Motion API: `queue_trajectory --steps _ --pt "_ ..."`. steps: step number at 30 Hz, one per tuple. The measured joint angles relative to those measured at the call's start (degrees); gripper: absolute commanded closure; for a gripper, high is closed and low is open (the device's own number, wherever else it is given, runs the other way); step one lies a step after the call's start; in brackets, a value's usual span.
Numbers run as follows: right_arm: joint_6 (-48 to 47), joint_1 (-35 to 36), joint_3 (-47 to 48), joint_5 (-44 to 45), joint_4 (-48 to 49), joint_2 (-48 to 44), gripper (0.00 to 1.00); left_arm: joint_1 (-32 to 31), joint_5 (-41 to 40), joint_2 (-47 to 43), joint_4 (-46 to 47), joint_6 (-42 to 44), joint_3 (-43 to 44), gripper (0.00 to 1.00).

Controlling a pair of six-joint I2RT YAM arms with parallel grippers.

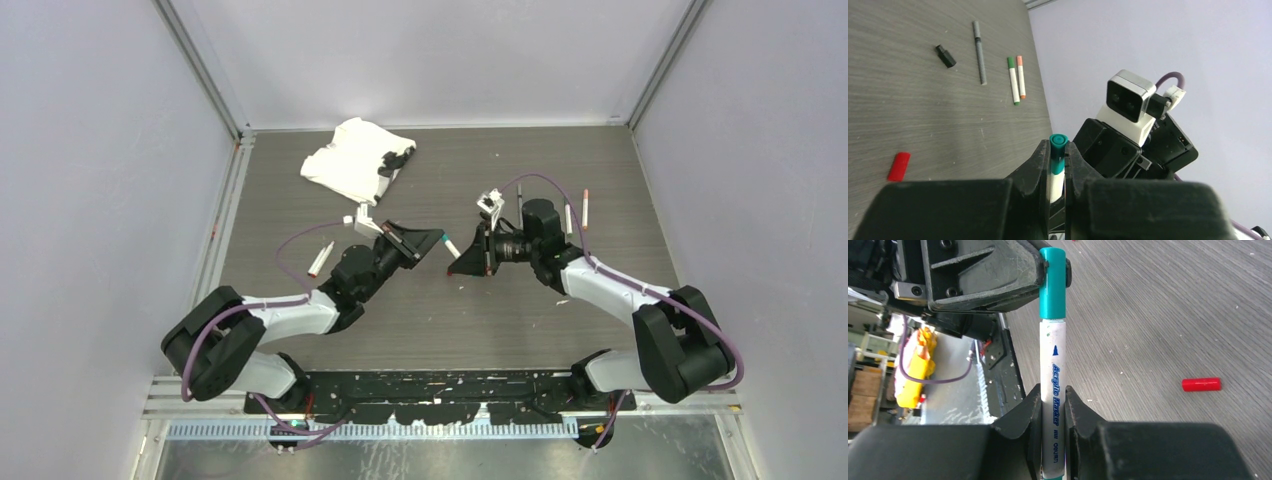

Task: Insert the pens into the pen caps
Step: Insert the pen cap onto the pen.

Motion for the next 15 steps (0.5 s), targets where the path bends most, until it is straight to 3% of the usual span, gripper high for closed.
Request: queue_trajectory --steps 5,11,15 --pt "6.47 -1.38 -0.90 -3.41 6.29 -0.44 0.99 -0.04 1.03 0.13 2.43 3.10 1.31 0.97" --pt "11.93 -3.17 -2.14 -6.29 11.43 -4.68 0.99 -0.02 5.42 0.55 7.50 6.45 3.56 0.74" --pt "15.06 -4.85 -2.16 -6.29 17.16 -8.63 0.99 -1.31 13.55 0.63 8.11 7.76 6.51 0.61"
